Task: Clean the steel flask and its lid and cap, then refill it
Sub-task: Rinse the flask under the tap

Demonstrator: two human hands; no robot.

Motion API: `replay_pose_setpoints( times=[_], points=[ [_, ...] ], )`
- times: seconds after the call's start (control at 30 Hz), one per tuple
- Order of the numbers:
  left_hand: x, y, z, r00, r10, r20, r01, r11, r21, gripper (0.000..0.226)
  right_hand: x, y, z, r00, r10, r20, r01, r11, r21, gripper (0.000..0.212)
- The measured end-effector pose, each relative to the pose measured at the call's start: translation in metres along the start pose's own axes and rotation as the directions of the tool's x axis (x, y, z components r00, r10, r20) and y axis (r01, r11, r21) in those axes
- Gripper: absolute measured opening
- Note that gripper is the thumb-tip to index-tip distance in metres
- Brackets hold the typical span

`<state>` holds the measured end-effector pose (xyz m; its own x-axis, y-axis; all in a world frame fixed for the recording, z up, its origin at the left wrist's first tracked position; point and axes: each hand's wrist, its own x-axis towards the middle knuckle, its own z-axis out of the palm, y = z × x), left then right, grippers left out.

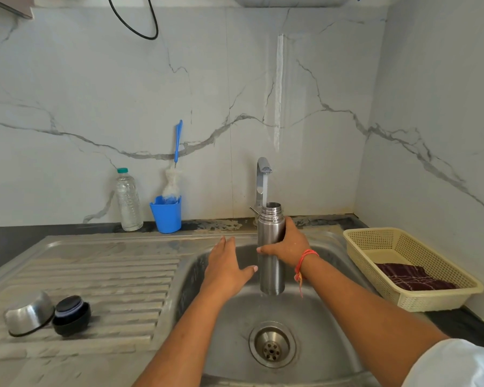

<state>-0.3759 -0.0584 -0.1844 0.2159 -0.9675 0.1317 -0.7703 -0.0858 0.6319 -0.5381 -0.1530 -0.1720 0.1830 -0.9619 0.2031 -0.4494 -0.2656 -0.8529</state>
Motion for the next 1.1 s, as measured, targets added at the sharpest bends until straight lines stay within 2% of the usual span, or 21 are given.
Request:
replay_pose_setpoints(
  times=[0.13,0.2,0.27,0.37,0.5,0.63,0.8,0.9,0.97,1.03,1.1],
  points=[
    [-0.001,0.001,-0.002,1.0,-0.001,0.013,0.001,1.0,0.008,0.099,0.004,-0.01,0.006,0.997,-0.01,0.079,0.009,1.0,0.01,0.091],
    [-0.002,0.001,-0.004,1.0,0.0,0.014,0.0,1.0,0.012,0.1,0.005,-0.011,0.011,0.996,0.025,0.09,-0.032,0.996,0.086,0.091],
    [-0.001,0.001,-0.005,1.0,0.0,0.027,0.0,1.0,0.0,0.1,0.005,-0.012,0.015,0.987,0.123,0.106,-0.145,0.961,0.235,0.085],
    [0.0,-0.004,-0.009,0.998,-0.03,0.048,0.032,0.999,-0.044,0.1,0.004,-0.01,0.024,0.94,0.309,0.145,-0.338,0.788,0.515,0.075],
    [0.001,-0.006,-0.024,0.997,-0.071,-0.024,0.062,0.964,-0.26,0.085,0.001,-0.009,0.035,0.847,0.498,0.186,-0.444,0.469,0.764,0.083],
    [0.003,-0.006,-0.033,0.977,-0.106,-0.186,0.029,0.927,-0.374,0.077,-0.007,-0.01,0.047,0.782,0.568,0.257,-0.479,0.283,0.831,0.062],
    [-0.006,0.005,-0.022,0.982,-0.078,-0.174,-0.041,0.805,-0.592,0.069,-0.014,-0.016,0.055,0.765,0.541,0.349,-0.472,0.103,0.875,0.053],
    [0.005,0.02,-0.014,0.984,-0.06,-0.17,-0.069,0.744,-0.664,0.075,-0.014,-0.016,0.05,0.773,0.529,0.349,-0.453,0.077,0.888,0.045],
    [0.021,0.03,-0.014,0.989,-0.025,-0.145,-0.075,0.759,-0.647,0.079,-0.013,-0.014,0.044,0.761,0.533,0.37,-0.503,0.124,0.855,0.041],
    [0.038,0.039,-0.014,0.995,0.015,-0.098,-0.071,0.797,-0.6,0.084,-0.009,-0.01,0.036,0.715,0.575,0.398,-0.62,0.259,0.741,0.036],
    [0.05,0.046,-0.011,0.997,0.045,-0.066,-0.075,0.823,-0.563,0.085,-0.006,-0.009,0.025,0.688,0.629,0.363,-0.704,0.455,0.545,0.036]
  ],
)
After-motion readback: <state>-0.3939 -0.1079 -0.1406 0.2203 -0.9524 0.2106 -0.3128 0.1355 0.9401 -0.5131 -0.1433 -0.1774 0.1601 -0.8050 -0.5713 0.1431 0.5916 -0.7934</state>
